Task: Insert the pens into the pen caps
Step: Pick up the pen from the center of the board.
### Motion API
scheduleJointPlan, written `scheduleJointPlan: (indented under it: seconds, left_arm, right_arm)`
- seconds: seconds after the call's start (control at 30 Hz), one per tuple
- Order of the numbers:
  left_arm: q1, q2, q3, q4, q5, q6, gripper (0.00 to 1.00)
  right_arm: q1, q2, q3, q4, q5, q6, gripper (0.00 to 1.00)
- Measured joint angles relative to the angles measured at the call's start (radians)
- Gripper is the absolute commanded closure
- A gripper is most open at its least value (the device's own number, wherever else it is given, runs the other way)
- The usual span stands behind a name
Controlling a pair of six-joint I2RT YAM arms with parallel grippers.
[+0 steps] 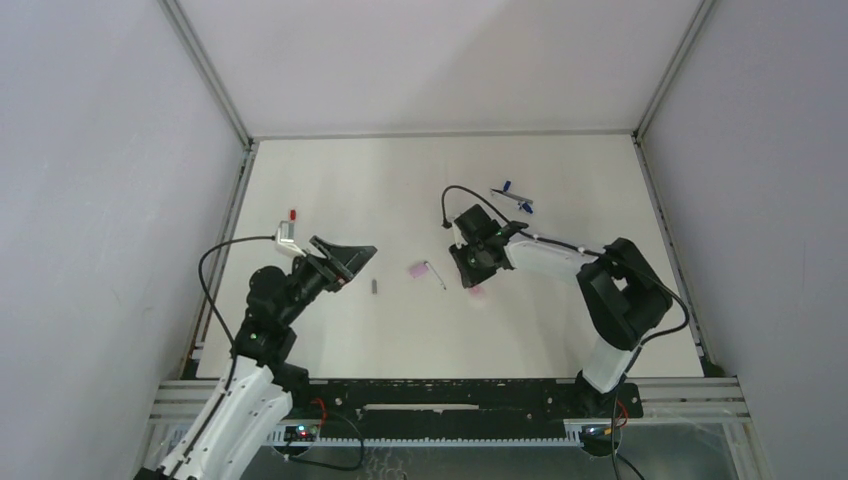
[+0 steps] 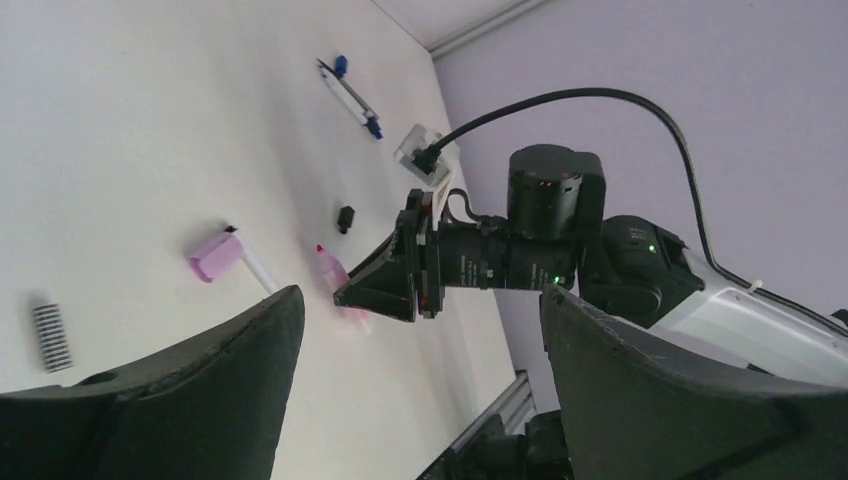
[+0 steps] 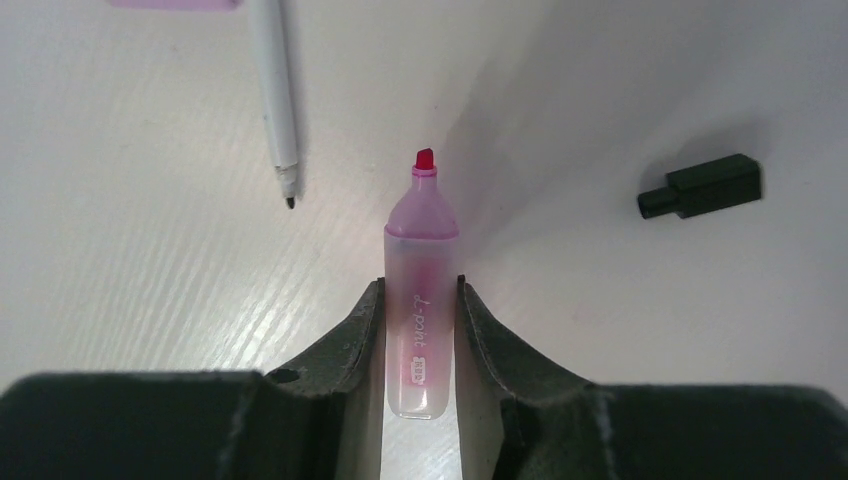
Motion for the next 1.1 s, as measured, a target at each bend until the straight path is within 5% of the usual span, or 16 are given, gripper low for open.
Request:
scheduleJointPlan:
  seconds: [0.47, 0.73, 1.1]
  left_arm:
    - [-0.24, 0.303, 0.09, 0.173, -0.086, -0.099, 0.1]
    - [-0.317, 0.484, 0.275, 0.222, -0.153, -0.156, 0.24]
    - [-0.399, 0.699, 0.436, 0.171, -0.221, -0.212, 0.36]
  right_arm:
    - [-0.291, -0.22, 0.06, -0.075, -0.511, -0.122, 1.0]
    - [-0.298, -0.242, 0.166, -0.088, -0.69, -0.125, 1.0]
    - [-0.272, -0.246, 0.177, -0.107, -0.746, -0.123, 1.0]
